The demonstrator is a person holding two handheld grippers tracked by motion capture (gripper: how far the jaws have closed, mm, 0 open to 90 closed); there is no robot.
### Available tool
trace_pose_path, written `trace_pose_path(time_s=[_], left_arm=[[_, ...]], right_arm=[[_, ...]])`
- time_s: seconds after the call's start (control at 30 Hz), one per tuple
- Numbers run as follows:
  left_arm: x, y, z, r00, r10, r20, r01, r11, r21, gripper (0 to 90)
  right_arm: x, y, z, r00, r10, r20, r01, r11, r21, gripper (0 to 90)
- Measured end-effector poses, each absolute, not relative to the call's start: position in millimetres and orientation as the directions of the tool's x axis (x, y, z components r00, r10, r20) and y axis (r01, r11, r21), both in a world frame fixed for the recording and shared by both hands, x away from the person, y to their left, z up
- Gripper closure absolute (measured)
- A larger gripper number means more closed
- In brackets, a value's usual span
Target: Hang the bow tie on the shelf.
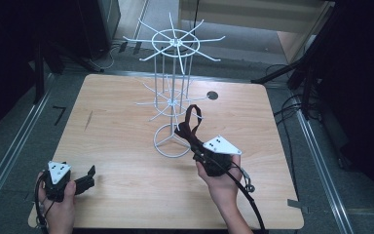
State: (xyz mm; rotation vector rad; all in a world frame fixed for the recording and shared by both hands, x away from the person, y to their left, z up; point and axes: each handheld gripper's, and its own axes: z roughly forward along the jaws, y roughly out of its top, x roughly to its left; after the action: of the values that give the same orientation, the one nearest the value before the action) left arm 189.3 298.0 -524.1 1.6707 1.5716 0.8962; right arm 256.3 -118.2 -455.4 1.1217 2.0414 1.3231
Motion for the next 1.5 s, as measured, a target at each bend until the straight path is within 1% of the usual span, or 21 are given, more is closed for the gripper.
trace_pose_path(time_s=[0.6,0.9,1.27,1.5], left_arm=[[189.2,298.4,-524.0,0.044,0.998,0.037,0.541,-0.055,0.839,7.9],[187.9,299.2,-523.7,0.043,0.999,0.031,0.525,-0.049,0.850,7.9],[188.1,299.7,-523.5,0.044,0.999,0.030,0.525,-0.049,0.850,7.9],[188.4,299.6,-523.5,0.045,0.999,0.030,0.529,-0.049,0.847,7.9]], right_arm=[[274.6,-101.2,-477.1,-0.578,0.815,0.046,0.405,0.237,0.883,78.5],[283.4,-97.8,-485.7,-0.587,0.808,0.041,0.391,0.239,0.889,78.2],[297.6,-95.3,-497.1,-0.575,0.816,0.062,0.420,0.230,0.878,76.6],[301.8,-94.3,-506.3,-0.573,0.818,0.045,0.439,0.260,0.860,75.5]])
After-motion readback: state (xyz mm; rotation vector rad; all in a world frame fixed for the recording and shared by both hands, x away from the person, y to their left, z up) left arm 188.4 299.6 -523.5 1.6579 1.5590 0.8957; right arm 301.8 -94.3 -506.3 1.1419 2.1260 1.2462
